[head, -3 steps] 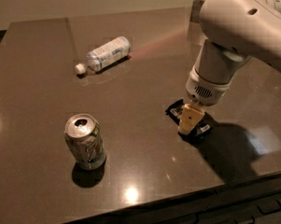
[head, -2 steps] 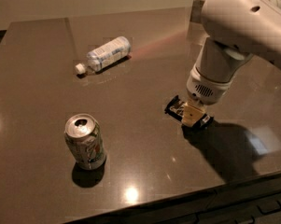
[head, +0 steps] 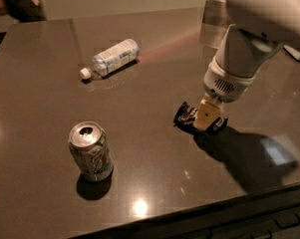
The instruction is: Pick rxbar chocolate
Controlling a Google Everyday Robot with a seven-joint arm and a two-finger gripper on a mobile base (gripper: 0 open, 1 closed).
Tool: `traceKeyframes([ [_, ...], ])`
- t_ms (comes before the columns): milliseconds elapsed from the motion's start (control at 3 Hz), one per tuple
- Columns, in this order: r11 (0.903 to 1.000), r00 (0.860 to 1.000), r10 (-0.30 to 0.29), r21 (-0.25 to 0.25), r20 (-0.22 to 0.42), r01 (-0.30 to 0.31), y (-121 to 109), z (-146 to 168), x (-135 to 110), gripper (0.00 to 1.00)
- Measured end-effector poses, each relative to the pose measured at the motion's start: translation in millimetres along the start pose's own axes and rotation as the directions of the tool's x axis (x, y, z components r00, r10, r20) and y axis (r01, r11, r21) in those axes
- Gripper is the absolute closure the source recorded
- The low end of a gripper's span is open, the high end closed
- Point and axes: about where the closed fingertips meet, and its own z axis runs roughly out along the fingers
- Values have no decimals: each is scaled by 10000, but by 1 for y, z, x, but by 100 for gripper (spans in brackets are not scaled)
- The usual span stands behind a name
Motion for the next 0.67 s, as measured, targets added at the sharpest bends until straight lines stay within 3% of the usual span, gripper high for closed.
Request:
traceKeyframes([
  [667, 9983, 9868, -543, 277, 1524, 507, -10, -77, -22, 100],
])
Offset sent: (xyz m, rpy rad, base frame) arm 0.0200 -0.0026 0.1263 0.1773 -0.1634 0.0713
